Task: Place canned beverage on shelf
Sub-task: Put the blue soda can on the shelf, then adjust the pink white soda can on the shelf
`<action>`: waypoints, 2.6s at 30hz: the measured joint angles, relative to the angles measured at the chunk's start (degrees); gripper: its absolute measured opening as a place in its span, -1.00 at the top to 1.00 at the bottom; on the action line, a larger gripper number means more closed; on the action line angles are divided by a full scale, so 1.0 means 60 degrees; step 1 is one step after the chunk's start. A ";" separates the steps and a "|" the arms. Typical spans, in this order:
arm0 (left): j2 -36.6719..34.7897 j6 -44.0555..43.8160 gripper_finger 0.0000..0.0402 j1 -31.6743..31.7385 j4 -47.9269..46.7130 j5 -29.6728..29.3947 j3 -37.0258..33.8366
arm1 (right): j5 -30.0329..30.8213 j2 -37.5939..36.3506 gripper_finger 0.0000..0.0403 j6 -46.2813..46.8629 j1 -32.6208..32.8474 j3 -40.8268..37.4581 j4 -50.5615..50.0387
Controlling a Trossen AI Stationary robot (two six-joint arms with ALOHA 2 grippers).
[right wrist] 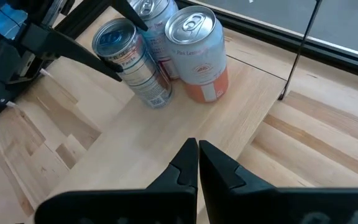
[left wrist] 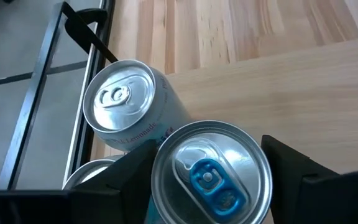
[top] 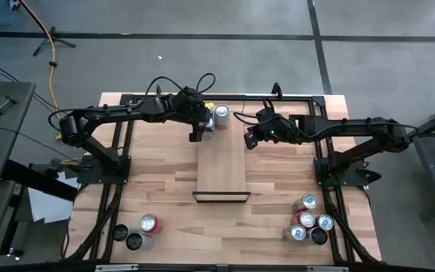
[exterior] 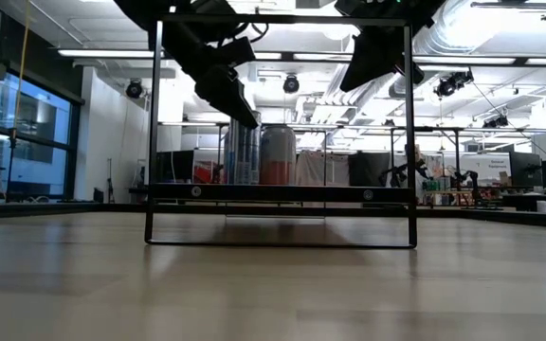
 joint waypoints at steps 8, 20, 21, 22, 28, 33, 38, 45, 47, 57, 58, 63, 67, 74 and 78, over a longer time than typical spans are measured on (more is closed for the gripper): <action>-0.0082 -0.0699 0.12 0.0000 -0.0060 -0.0296 -0.0004 | 0.0047 0.0000 1.00 0.0000 0.0000 -0.0002 0.0000; -0.0335 -0.1837 0.11 -0.0001 -0.0198 -0.0760 -0.0011 | 0.0058 0.0004 1.00 0.0000 0.0000 -0.0004 0.0004; -0.0336 -0.1840 0.11 -0.0008 -0.0294 -0.0886 -0.0011 | 0.0058 0.0004 1.00 0.0000 0.0000 -0.0004 0.0004; -0.0339 -0.1839 0.10 -0.0016 -0.0432 -0.1037 -0.0011 | 0.0058 0.0004 1.00 0.0000 0.0000 -0.0004 0.0004; -0.0364 -0.1835 0.10 -0.0126 -0.0701 -0.1690 -0.0004 | 0.0062 0.0004 1.00 0.0000 0.0000 -0.0004 0.0004; -0.0353 -0.1836 0.10 -0.0226 -0.0699 -0.1658 -0.0007 | 0.0079 0.0004 1.00 0.0000 0.0000 -0.0004 0.0004; -0.0353 -0.1836 0.09 -0.0291 -0.0667 -0.1642 -0.0007 | 0.0079 0.0004 1.00 -0.0003 0.0000 -0.0004 0.0004; -0.0350 -0.1832 -0.06 -0.0291 -0.0652 -0.1628 -0.0007 | 0.0076 0.0004 1.00 -0.0001 0.0000 -0.0005 0.0005; -0.0350 -0.1832 -0.10 -0.0291 -0.0648 -0.1628 -0.0007 | 0.0075 0.0004 1.00 0.0000 0.0000 -0.0004 0.0005; -0.0346 -0.1841 -0.19 -0.0291 -0.0610 -0.1419 -0.0005 | 0.0069 0.0004 1.00 0.0000 0.0000 -0.0004 0.0006; -0.0346 -0.1852 -0.19 -0.0291 -0.0613 -0.1351 -0.0006 | 0.0069 0.0004 1.00 0.0000 0.0000 -0.0004 0.0004; -0.0442 -0.1931 -0.19 -0.0292 -0.0764 -0.1294 0.0099 | 0.0066 0.0004 1.00 0.0000 0.0000 -0.0004 0.0004; -0.0742 -0.1926 -0.19 -0.0306 -0.0706 -0.1193 0.0584 | 0.0066 0.0004 1.00 0.0000 -0.0002 -0.0004 0.0007; -0.1306 -0.1756 -0.12 -0.0122 -0.0635 -0.1405 0.1231 | 0.0058 0.0004 1.00 -0.0004 -0.0004 -0.0007 0.0011; -0.1293 -0.1915 0.26 0.0490 -0.0894 -0.1467 0.1130 | 0.0088 0.0004 1.00 -0.0004 -0.0004 -0.0007 0.0011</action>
